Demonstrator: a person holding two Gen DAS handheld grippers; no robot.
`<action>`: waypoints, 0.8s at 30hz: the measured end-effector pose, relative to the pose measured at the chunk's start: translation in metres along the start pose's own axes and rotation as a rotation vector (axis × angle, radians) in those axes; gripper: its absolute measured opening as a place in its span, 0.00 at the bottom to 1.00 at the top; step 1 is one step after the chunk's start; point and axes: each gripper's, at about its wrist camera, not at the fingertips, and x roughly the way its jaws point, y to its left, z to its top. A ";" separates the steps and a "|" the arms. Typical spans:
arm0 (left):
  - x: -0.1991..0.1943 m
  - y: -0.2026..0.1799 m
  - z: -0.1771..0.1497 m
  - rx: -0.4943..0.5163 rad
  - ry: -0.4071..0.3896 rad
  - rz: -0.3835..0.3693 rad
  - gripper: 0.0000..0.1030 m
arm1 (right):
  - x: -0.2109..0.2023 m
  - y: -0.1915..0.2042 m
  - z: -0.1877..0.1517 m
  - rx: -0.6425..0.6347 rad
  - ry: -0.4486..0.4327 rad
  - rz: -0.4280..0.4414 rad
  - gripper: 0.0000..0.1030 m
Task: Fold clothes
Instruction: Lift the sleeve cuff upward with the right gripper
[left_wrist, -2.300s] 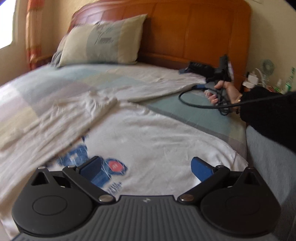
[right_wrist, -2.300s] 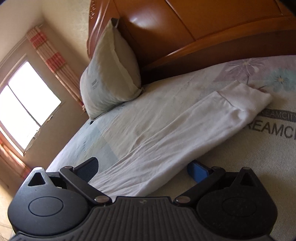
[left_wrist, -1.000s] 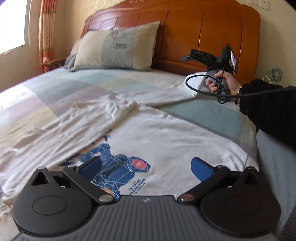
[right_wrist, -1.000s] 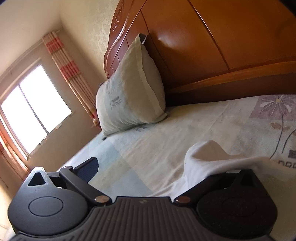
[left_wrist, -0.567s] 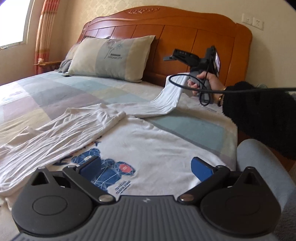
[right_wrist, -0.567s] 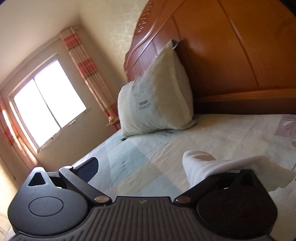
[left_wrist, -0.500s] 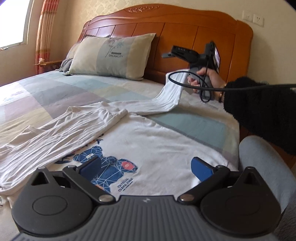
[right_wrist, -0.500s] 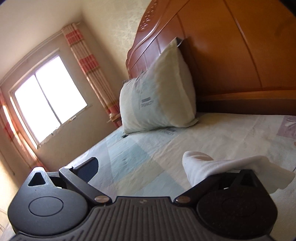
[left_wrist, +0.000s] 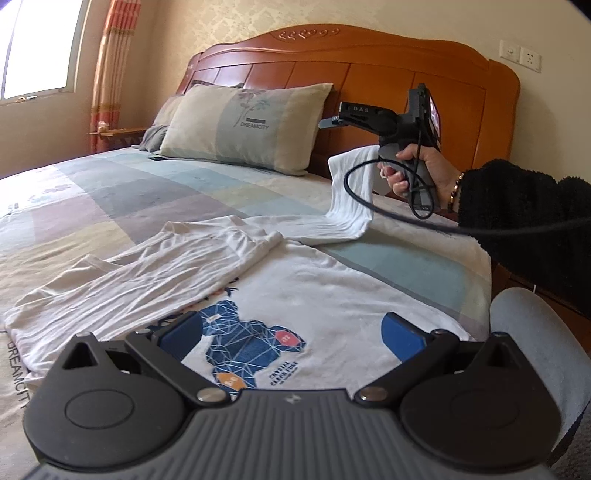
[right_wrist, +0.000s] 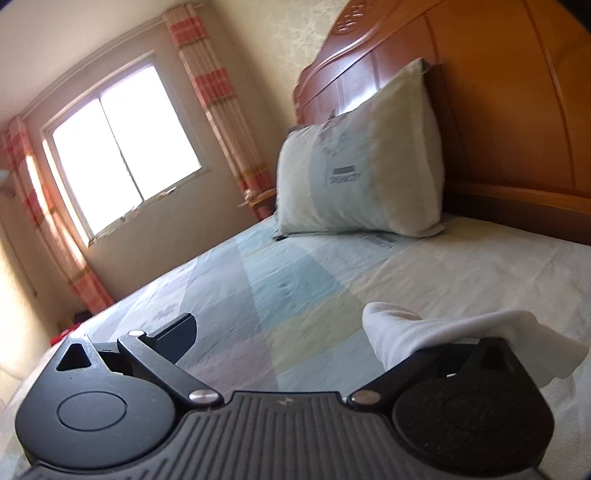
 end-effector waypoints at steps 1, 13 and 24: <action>-0.001 0.002 0.000 0.000 -0.002 0.005 0.99 | 0.002 0.004 -0.001 -0.011 0.011 0.012 1.00; -0.019 0.021 0.000 -0.013 -0.024 0.070 0.99 | 0.020 0.058 -0.014 -0.107 0.086 0.100 1.00; -0.023 0.018 -0.003 0.041 -0.015 0.075 0.99 | 0.037 0.097 -0.032 -0.145 0.134 0.150 1.00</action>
